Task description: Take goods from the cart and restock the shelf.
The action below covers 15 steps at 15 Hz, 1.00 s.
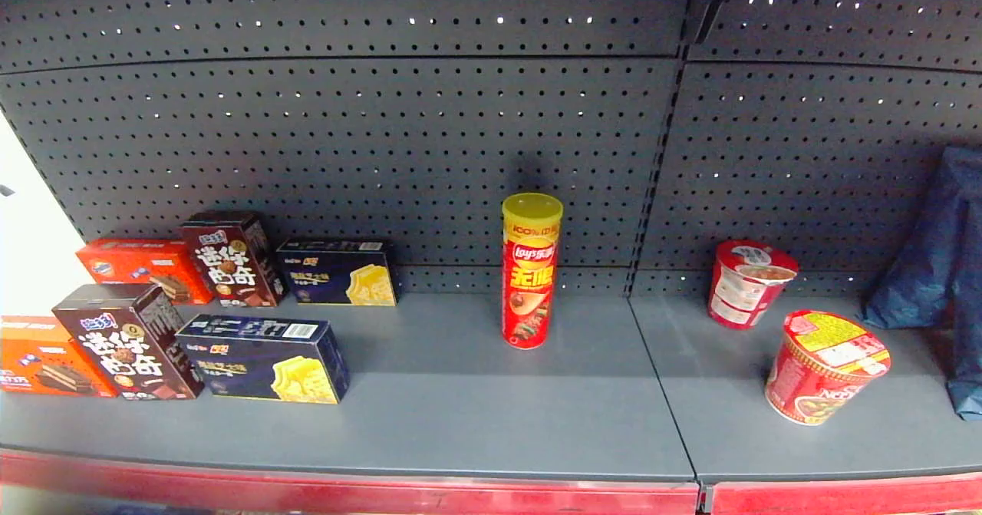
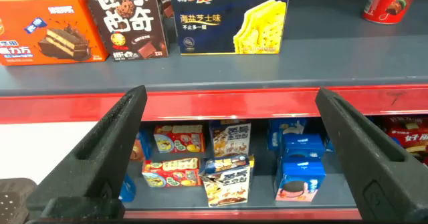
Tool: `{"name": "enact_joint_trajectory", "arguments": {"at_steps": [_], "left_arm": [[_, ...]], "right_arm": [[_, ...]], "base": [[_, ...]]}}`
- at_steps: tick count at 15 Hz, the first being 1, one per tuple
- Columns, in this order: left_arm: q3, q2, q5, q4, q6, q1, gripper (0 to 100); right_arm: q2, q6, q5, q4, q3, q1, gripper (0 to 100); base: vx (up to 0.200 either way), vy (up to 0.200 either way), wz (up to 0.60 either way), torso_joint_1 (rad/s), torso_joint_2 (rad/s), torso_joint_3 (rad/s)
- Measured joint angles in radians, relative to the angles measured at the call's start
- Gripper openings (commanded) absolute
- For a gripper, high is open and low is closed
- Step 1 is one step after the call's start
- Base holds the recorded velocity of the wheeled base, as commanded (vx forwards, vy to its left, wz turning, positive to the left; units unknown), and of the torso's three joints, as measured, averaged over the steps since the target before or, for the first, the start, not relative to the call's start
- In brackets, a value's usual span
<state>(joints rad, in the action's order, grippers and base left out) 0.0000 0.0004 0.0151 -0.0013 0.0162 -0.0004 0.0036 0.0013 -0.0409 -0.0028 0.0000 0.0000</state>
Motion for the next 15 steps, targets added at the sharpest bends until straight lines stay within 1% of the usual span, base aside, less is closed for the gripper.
{"name": "enact_joint_trajectory", "arguments": {"at_steps": [15], "left_arm": [[0.000, 0.000, 0.000, 0.000, -0.001, -0.001, 100]], "right_arm": [[0.000, 0.000, -0.001, 0.000, 0.000, 0.000, 100]], "base": [[0.000, 0.000, 0.60, 0.002, 0.00, 0.001]]}}
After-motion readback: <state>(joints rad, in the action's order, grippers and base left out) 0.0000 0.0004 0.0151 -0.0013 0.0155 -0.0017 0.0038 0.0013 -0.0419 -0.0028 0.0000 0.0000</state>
